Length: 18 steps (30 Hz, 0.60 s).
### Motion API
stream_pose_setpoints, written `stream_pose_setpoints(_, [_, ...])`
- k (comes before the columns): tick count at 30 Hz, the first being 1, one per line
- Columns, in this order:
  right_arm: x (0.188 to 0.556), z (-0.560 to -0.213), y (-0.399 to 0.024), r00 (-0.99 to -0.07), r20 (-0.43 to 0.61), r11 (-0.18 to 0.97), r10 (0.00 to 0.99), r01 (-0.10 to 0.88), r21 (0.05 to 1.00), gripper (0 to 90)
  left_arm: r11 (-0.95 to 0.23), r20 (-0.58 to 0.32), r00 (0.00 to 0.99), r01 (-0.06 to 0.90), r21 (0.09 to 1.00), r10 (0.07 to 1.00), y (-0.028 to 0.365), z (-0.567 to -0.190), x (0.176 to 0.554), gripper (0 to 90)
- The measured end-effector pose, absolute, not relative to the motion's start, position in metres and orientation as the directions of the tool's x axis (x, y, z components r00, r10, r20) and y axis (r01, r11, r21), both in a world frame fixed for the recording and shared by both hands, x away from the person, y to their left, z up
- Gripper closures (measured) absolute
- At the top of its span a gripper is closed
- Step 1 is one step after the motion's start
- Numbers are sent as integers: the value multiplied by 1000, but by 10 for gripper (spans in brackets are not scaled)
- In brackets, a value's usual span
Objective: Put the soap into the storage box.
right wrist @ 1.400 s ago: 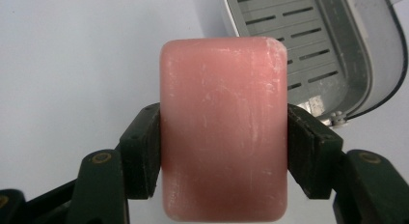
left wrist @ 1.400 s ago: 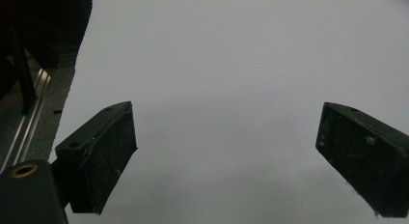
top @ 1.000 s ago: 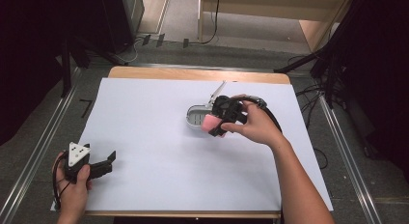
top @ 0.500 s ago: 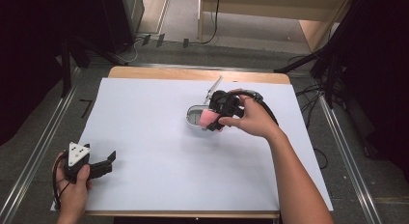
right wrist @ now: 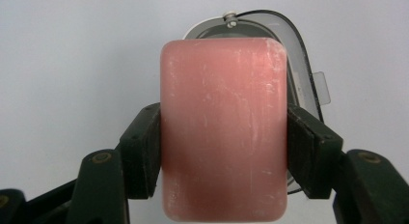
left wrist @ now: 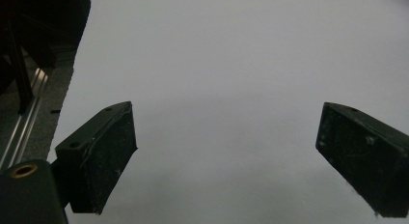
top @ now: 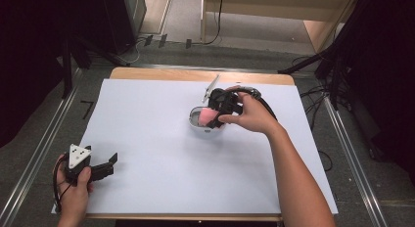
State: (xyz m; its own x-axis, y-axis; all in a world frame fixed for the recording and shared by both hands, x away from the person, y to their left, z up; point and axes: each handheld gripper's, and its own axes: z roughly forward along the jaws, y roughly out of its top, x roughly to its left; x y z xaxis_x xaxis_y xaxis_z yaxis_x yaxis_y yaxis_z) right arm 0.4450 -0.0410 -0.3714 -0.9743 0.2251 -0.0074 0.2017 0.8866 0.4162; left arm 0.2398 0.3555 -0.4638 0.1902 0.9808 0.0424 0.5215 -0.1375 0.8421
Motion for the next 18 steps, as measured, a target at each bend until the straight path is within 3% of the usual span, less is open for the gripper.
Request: stream_pose_setpoints(18, [461, -383, -32, -984, -36, 900, 177, 147, 410, 385, -141, 44, 193, 522, 842, 980, 356, -464, 240, 76])
